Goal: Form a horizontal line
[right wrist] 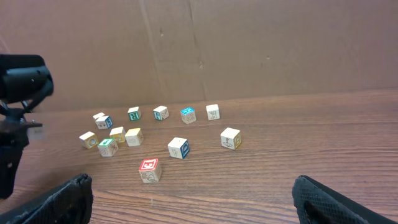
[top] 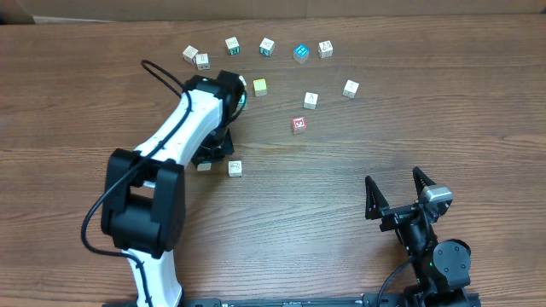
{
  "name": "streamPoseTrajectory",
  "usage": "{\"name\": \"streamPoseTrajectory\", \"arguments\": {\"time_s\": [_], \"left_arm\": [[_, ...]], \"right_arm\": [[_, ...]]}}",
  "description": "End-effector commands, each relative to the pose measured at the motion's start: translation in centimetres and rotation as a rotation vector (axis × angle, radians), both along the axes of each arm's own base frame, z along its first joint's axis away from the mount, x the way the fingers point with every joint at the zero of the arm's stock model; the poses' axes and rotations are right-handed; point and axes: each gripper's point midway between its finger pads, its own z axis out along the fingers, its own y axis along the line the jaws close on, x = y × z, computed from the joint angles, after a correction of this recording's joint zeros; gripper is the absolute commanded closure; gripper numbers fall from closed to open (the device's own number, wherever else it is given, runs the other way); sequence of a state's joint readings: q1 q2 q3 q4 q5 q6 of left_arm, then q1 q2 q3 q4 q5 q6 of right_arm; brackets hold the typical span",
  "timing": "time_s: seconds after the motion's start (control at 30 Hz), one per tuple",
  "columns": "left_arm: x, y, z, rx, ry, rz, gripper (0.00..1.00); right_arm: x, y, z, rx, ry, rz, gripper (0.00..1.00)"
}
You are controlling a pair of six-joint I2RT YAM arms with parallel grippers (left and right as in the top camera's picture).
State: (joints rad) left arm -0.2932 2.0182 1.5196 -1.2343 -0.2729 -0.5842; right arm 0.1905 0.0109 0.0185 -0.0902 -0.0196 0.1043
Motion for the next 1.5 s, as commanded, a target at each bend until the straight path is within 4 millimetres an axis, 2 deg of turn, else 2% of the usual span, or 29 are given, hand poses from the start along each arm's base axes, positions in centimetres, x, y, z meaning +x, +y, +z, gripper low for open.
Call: {"name": "streamPoseTrajectory", "arguments": {"time_s": [0.0,0.17,0.3,0.43,0.57,0.67,1.1,1.47], "left_arm": [[0.9,0.2,3.8,-0.078,-0.127,-0.012,0.95],[0.9,0.2,6.3,-0.201,-0.258,-0.019,0.95],[0.2,0.9,6.6,-0.22,-0.318,-0.024,0.95],[0.1,0.9,5.5,-0.222,-0.331,-0.032,0.96],[-0.2,0.9,3.2,-0.221,-0.325,-0.031,0.96],[-0.3,0.9,2.1,-0.225,-0.334,-0.032,0.96],[0.3,-0.1,1.5,-0.266,-0.345,-0.083,0.96],[-0.1,-2.0,-0.9,-0.301,-0.277,-0.119,0.96]], "right_arm": [[0.0,0.0,-0.2,0.0,-0.005,-0.002,0.0],[0.0,0.0,-0.2,0.0,-0.005,-0.002,0.0],[0.0,0.0,-0.2,0.0,-0.005,-0.002,0.0],[0.0,0.0,-0.2,0.0,-0.005,-0.002,0.0],[0.0,0.0,-0.2,0.0,-0.005,-0.002,0.0],[0.0,0.0,-0.2,0.0,-0.005,-0.002,0.0],[0.0,0.0,-0.2,0.0,-0.005,-0.002,0.0],[0.0,0.0,-0.2,0.0,-0.005,-0.002,0.0]]}}
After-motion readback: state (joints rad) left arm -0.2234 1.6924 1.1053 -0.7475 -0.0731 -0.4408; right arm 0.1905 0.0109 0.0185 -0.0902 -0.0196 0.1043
